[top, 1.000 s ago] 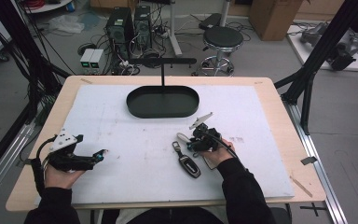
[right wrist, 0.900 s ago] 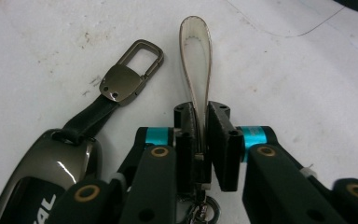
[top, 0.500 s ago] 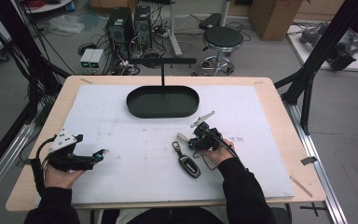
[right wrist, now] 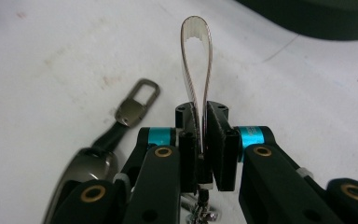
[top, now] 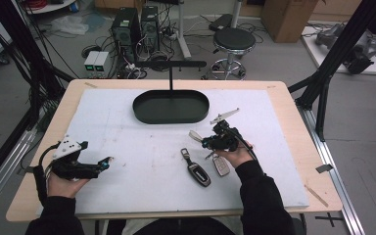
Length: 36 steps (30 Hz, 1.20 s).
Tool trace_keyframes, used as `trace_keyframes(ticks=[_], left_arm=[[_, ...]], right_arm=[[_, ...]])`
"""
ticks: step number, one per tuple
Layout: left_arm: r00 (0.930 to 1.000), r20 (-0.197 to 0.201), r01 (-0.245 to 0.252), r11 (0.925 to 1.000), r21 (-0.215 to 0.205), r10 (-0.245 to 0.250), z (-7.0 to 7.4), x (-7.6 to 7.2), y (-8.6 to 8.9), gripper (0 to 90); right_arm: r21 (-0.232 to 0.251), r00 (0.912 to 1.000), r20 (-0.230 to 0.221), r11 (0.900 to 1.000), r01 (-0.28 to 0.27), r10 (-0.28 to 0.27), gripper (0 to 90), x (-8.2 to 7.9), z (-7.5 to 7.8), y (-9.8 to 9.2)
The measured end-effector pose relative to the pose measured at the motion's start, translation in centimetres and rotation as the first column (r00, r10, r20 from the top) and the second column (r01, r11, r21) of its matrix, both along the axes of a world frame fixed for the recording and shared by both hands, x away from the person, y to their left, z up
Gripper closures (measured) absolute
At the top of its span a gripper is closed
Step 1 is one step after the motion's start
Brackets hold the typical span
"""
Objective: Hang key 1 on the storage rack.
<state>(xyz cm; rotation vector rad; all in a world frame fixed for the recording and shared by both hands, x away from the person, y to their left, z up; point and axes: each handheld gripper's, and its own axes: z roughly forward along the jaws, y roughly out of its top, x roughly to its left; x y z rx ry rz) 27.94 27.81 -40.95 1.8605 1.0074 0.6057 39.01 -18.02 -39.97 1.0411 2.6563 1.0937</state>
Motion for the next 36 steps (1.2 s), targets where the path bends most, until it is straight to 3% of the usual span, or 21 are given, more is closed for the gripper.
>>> trace_keyframes(ticks=[2, 12, 19, 26, 36], left_arm=[[1.0, 0.0, 0.001, 1.0, -0.002, -0.001, 0.0, 0.0, 0.0, 3.2], [1.0, 0.0, 0.0, 1.0, -0.004, 0.0, 0.0, 0.1, 0.1, 3.1], [1.0, 0.001, 0.003, 1.0, -0.007, -0.003, -0.1, 0.1, 0.1, 3.1], [1.0, 0.002, 0.005, 0.9999, -0.009, -0.005, -0.1, 0.2, 0.2, 3.2], [1.0, 0.008, 0.004, 0.9997, -0.025, -0.004, -0.1, 0.3, 0.3, 3.2]], right_arm=[[0.031, 1.0, -0.003, 1.0, -0.006, 0.006, 83.5, 0.3, 1.1, -0.2], [0.084, 0.9993, 0.03, 0.996, -0.024, 0.021, 83.4, 1.0, 3.9, -0.2], [0.128, 0.9968, 0.071, 0.991, -0.046, 0.037, 83.4, 1.9, 7.5, 0.4], [0.161, 0.9955, 0.088, 0.986, -0.051, 0.037, 83.3, 2.6, 9.2, 1.1], [0.17, 0.9951, 0.09, 0.984, -0.056, 0.041, 83.3, 3.7, 10.2, 2.7]])
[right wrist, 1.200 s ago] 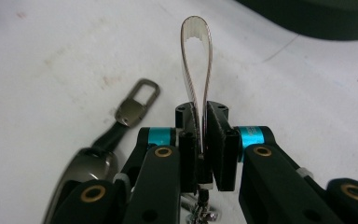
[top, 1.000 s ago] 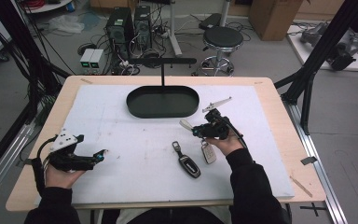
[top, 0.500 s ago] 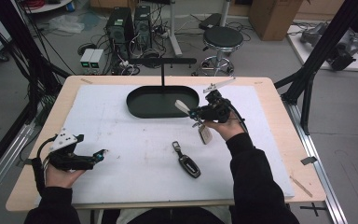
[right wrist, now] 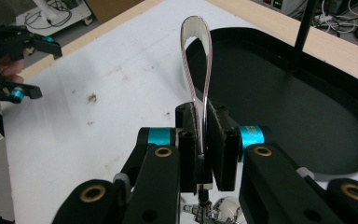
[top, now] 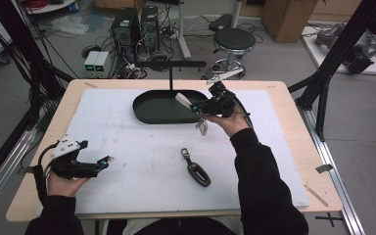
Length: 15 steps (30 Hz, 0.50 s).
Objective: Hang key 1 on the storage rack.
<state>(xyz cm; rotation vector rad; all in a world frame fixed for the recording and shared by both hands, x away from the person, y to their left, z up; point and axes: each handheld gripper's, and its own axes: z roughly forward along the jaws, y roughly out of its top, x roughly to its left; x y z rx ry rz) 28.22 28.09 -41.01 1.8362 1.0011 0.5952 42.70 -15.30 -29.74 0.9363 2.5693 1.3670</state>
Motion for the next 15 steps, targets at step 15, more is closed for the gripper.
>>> trace_keyframes(ticks=[15], left_arm=[[1.0, 0.004, 0.005, 0.9997, -0.025, -0.005, -0.2, 0.6, 0.2, 3.1]], right_arm=[[0.056, 0.9985, 0.015, 0.997, 0.051, -0.052, 83.3, 2.9, 2.4, 1.0]])
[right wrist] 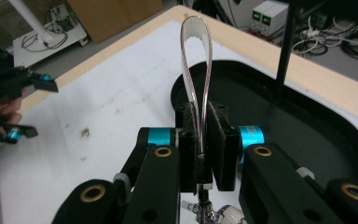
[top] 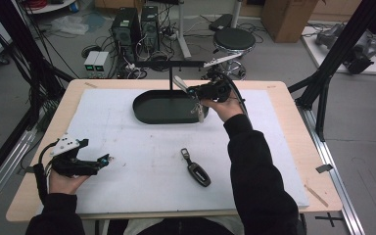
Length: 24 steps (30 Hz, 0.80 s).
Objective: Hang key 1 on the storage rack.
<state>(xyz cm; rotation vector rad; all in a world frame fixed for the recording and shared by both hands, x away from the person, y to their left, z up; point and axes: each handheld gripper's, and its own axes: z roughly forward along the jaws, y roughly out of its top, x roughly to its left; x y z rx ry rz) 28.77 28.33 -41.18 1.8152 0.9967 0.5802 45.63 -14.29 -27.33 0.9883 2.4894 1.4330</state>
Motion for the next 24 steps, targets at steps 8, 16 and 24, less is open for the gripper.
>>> trace_keyframes(ticks=[8, 16, 24], left_arm=[[1.0, 0.003, -0.002, 1.0, -0.006, 0.002, 0.0, 0.0, -0.1, 3.1], [1.0, 0.002, -0.001, 1.0, -0.005, 0.001, 0.0, 0.0, -0.1, 3.2], [1.0, 0.01, -0.002, 0.9998, -0.02, 0.002, 0.0, 0.1, 0.1, 3.2]], right_arm=[[0.018, 1.0, 0.002, 1.0, 0.007, -0.007, 83.3, 1.3, 0.1, 0.6], [0.025, 0.9996, 0.023, 1.0, 0.018, -0.019, 83.3, 2.7, 1.5, 1.4], [0.03, 0.9988, 0.038, 0.999, 0.031, -0.032, 83.3, 4.4, 2.8, 2.3]])
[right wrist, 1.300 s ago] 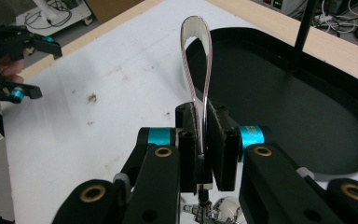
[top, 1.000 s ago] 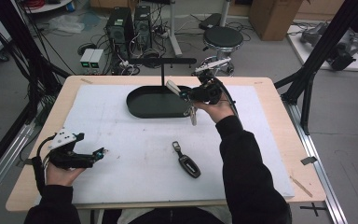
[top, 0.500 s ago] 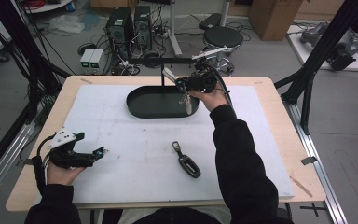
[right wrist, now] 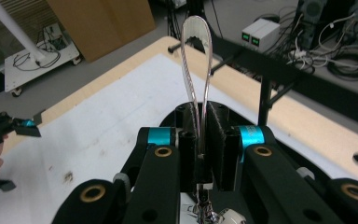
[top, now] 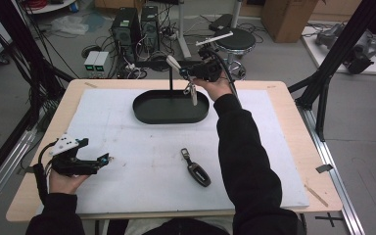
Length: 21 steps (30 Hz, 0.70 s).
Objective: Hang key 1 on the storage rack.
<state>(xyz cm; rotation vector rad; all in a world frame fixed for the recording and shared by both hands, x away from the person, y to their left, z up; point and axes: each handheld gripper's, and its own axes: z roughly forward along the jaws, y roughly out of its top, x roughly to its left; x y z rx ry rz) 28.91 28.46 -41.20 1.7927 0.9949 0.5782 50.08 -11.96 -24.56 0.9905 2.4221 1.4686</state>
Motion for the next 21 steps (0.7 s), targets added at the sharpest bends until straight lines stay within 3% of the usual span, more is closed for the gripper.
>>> trace_keyframes(ticks=[8, 21], left_arm=[[1.0, 0.002, 0.001, 1.0, -0.003, -0.001, 0.0, 0.0, 0.1, 3.2], [0.9999, -0.008, 0.012, 0.9999, 0.001, -0.012, -0.1, 0.2, 0.0, 3.2]], right_arm=[[0.004, 0.9999, 0.011, 1.0, 0.003, -0.003, 83.2, 1.8, 0.6, 0.8], [-0.051, 0.9984, 0.02, 0.997, 0.053, -0.053, 83.1, 5.1, 0.3, 2.6]])
